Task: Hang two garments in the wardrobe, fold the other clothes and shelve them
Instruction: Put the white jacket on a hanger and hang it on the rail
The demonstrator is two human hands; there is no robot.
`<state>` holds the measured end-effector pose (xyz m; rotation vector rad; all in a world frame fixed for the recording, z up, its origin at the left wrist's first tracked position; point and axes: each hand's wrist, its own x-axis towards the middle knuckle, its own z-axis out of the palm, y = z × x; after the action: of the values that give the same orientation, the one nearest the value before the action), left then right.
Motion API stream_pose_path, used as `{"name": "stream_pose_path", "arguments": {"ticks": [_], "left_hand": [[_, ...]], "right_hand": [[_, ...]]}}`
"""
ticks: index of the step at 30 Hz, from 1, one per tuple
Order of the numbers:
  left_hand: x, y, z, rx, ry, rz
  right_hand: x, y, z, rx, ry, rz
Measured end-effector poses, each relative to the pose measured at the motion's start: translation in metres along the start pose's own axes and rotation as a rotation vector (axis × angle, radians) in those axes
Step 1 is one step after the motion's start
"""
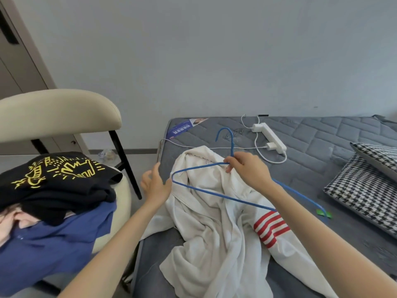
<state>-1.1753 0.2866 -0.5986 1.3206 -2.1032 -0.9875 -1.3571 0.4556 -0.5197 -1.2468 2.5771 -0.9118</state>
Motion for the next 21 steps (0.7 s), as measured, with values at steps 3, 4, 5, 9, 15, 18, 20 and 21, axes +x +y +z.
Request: {"name": "stream_pose_path", "arguments": {"ticks": [3, 4, 5, 9, 15, 18, 20, 21], "left_hand": [[0.003, -0.019, 0.015, -0.006, -0.078, -0.172], [0.005, -0.024, 0.021, -0.013, -0.133, -0.209], [0.006, -0.028, 0.026, -0.040, -0.188, -0.236], [0.013, -0.035, 0.050, -0.133, -0.332, -0.279], [0.038, -0.047, 0.084, -0.331, -0.373, -0.562], [0.046, -0.054, 0.094, -0.491, -0.268, -0.627], [0.048, -0.055, 0.096, -0.560, -0.199, -0.621], [0.049, -0.053, 0.096, -0.567, -0.179, -0.592]], "right_hand": [[0.011, 0.009, 0.000, -0.210, 0.057, 0.044], [0.015, 0.011, 0.001, -0.270, 0.068, 0.050], [0.020, 0.013, 0.002, -0.326, 0.078, 0.053], [0.043, 0.016, 0.010, -0.468, 0.079, 0.054], [0.071, 0.026, 0.027, -0.426, 0.010, 0.087], [0.076, 0.032, 0.034, -0.380, -0.027, 0.113], [0.079, 0.036, 0.037, -0.329, -0.052, 0.133], [0.080, 0.038, 0.037, -0.290, -0.063, 0.153]]}}
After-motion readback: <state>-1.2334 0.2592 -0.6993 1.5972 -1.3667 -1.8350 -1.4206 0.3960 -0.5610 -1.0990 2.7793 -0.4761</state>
